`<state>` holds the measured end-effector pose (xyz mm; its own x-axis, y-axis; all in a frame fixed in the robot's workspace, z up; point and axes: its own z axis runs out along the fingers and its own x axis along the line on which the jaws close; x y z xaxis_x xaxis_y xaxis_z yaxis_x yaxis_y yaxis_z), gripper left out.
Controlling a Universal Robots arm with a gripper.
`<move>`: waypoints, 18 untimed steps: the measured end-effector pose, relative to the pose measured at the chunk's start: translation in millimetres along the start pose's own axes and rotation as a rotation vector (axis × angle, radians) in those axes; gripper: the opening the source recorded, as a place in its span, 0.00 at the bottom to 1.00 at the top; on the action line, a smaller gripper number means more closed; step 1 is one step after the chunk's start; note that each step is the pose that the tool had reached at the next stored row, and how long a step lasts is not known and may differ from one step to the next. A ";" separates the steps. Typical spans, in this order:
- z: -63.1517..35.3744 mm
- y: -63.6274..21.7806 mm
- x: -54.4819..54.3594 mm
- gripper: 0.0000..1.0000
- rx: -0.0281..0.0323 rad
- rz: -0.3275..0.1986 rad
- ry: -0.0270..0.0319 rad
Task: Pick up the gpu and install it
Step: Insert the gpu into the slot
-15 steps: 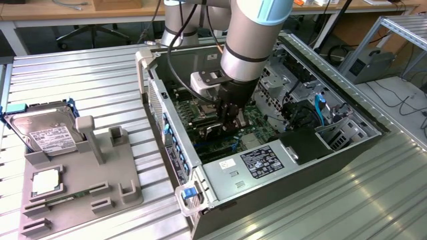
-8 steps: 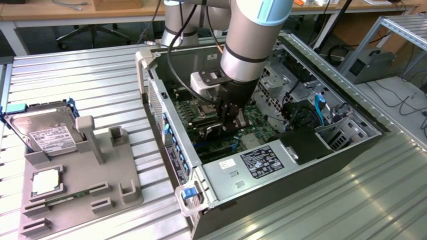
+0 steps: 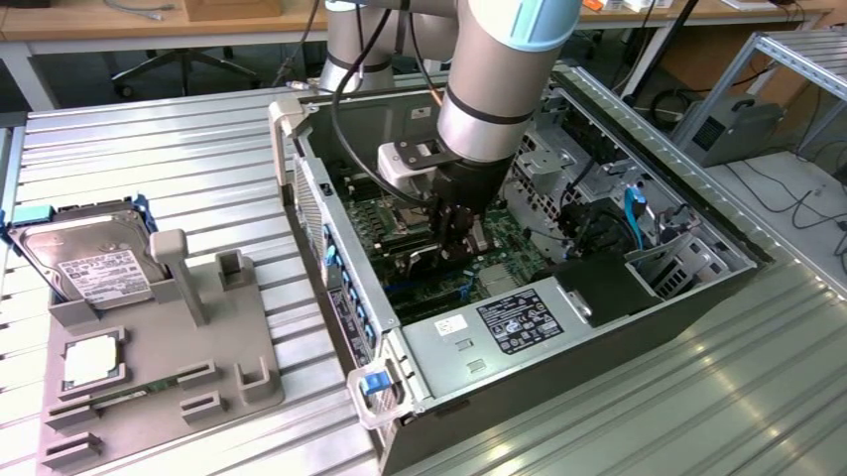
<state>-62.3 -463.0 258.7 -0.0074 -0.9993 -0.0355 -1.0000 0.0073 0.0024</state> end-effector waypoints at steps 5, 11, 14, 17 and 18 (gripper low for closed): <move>0.1 0.0 0.0 0.40 0.0001 0.000 -0.0001; -1.1 0.0 0.0 0.47 -0.0001 0.000 0.0003; -13.2 0.0 -0.5 0.47 0.0000 0.000 0.0006; -16.7 0.0 -0.6 0.47 0.0001 0.000 0.0004; -16.7 0.0 -0.6 0.47 0.0001 0.000 0.0005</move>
<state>-62.3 -463.0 275.4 -0.0073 -0.9994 -0.0350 -1.0000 0.0073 0.0023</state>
